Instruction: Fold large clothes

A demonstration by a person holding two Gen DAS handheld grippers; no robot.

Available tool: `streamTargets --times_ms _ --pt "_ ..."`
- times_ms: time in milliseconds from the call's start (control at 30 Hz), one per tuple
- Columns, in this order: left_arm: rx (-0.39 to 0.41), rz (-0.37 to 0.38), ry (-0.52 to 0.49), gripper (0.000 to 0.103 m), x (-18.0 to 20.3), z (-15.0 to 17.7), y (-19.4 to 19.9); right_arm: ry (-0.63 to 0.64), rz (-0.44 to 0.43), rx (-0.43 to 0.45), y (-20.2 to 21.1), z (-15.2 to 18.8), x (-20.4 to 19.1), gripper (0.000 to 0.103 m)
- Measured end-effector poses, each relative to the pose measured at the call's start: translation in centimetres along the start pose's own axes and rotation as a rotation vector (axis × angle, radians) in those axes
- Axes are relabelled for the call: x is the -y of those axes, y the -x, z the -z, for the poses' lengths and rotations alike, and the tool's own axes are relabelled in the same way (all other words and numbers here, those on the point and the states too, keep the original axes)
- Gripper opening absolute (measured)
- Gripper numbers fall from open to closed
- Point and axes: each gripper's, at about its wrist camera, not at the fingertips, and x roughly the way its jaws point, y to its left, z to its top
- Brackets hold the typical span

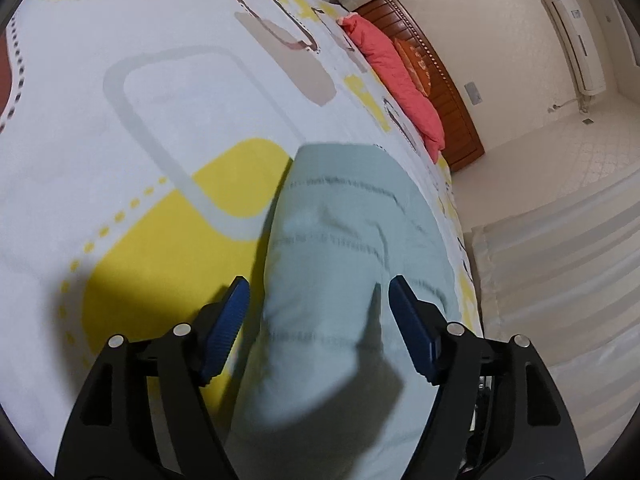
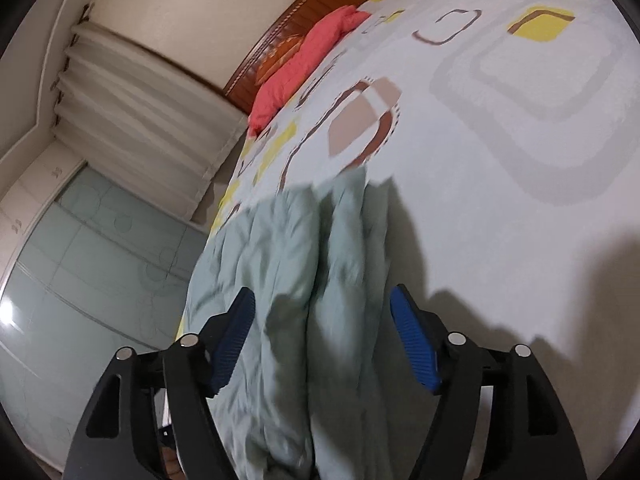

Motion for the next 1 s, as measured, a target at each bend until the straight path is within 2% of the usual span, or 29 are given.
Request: streamTargets --times_ms 67,133,233,300,500,533,567,633,700,867,933,967,1000 --pt "-0.021 -0.005 -0.002 0.072 0.2 -0.4 -0.7 -0.017 0.002 -0.015 -0.7 -0.9 0.2 0.071" --pt "-0.041 -0.051 -0.027 0.072 0.5 -0.3 -1.6 -0.029 0.018 -0.034 -1.7 -1.4 0.5 0.071" --pt "-0.053 -0.072 -0.045 0.062 0.4 -0.2 -2.4 -0.028 0.059 -0.077 -3.3 -1.3 1.0 0.045" --pt "-0.052 -0.081 -0.058 0.059 0.4 -0.1 -2.7 -0.037 0.067 -0.095 -3.9 -0.9 1.3 0.043" --pt "-0.059 -0.09 -0.057 0.061 0.4 0.1 -2.2 -0.018 0.074 -0.089 -3.3 -0.4 1.0 0.045" --pt "-0.058 -0.09 -0.056 0.063 0.4 0.2 -2.0 -0.023 0.068 -0.087 -2.8 -0.2 1.0 0.05" --pt "-0.059 -0.093 -0.053 0.067 0.3 0.2 -1.8 -0.028 0.064 -0.086 -2.5 -0.2 1.0 0.063" --pt "-0.068 -0.08 -0.038 0.069 0.1 0.6 -1.0 -0.041 0.047 -0.07 -1.1 0.6 1.0 0.068" --pt "-0.071 -0.072 -0.032 0.073 -0.2 1.2 -0.3 -0.044 0.027 -0.082 -0.1 1.6 1.0 0.068" --pt "-0.065 -0.051 -0.016 0.075 -0.8 3.0 1.4 -0.078 -0.009 -0.098 1.4 4.1 1.4 0.068" --pt "-0.058 -0.053 -0.034 0.069 -0.8 3.5 1.5 -0.075 -0.006 -0.1 1.5 4.8 1.3 0.067" --pt "-0.062 -0.042 -0.04 0.061 -0.9 3.7 1.4 -0.068 0.005 -0.102 1.4 5.1 1.2 0.064" --pt "-0.067 -0.033 -0.039 0.056 -0.9 3.8 1.3 -0.063 0.007 -0.109 1.2 5.2 1.2 0.053"
